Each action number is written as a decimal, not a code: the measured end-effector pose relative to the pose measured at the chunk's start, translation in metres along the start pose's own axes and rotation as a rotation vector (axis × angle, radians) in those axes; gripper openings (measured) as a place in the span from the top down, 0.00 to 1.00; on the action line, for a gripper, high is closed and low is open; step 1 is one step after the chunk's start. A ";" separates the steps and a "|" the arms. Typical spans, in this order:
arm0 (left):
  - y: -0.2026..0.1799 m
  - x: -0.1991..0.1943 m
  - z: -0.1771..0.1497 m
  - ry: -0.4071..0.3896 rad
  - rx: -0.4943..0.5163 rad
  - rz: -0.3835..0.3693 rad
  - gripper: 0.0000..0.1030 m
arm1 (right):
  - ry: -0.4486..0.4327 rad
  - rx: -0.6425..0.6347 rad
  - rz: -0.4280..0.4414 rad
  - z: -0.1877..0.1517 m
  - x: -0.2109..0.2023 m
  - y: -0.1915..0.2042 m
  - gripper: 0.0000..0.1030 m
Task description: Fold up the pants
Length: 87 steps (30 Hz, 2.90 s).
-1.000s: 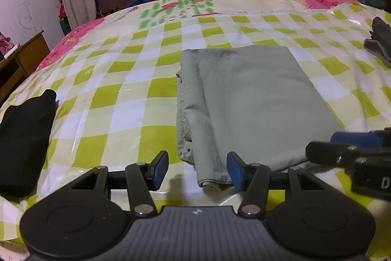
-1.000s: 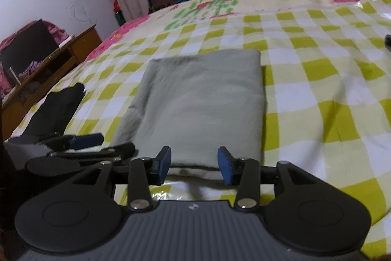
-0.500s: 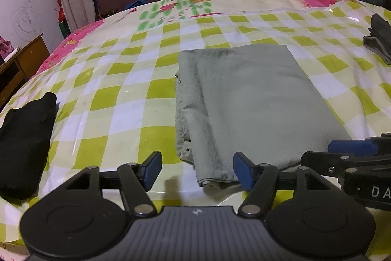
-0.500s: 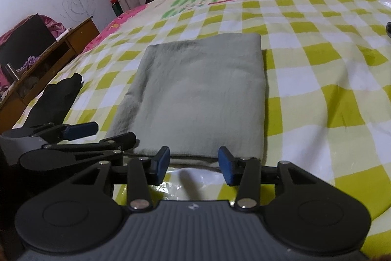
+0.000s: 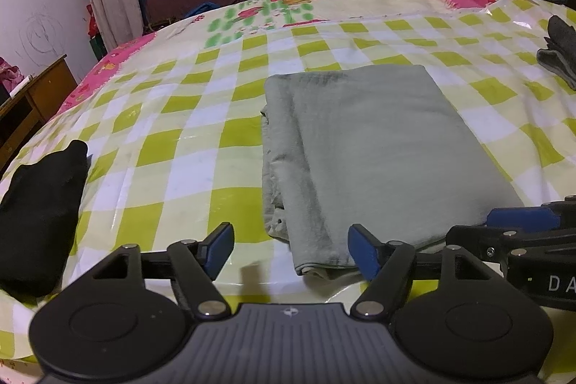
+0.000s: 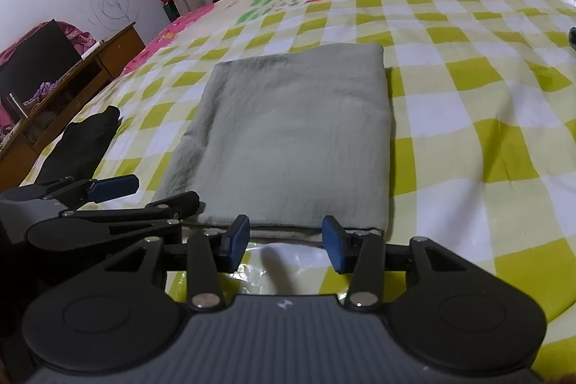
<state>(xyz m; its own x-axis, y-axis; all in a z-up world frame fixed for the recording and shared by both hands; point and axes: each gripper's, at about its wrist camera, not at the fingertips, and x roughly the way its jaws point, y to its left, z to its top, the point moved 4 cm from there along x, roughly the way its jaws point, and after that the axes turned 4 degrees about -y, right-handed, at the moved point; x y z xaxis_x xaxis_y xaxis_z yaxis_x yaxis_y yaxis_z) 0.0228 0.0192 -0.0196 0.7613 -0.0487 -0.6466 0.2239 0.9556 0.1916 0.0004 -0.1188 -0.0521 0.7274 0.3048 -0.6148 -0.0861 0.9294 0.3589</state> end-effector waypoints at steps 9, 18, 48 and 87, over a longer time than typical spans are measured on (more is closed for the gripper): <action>0.000 0.000 0.000 -0.007 0.015 0.007 0.14 | 0.008 0.004 0.001 -0.001 0.001 -0.001 0.53; -0.003 0.002 0.000 0.009 0.020 0.003 0.05 | 0.014 0.007 -0.004 -0.001 0.002 -0.001 0.52; -0.005 0.006 -0.001 0.076 -0.018 0.053 0.00 | 0.027 0.027 -0.026 -0.003 0.005 -0.005 0.51; -0.003 0.003 -0.003 0.079 -0.011 0.064 0.00 | 0.031 0.031 -0.024 -0.003 0.006 -0.007 0.51</action>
<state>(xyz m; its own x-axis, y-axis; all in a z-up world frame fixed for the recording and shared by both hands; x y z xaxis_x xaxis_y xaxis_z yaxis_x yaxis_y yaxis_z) 0.0231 0.0172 -0.0243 0.7235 0.0355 -0.6894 0.1689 0.9592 0.2267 0.0031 -0.1229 -0.0603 0.7079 0.2890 -0.6445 -0.0473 0.9298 0.3650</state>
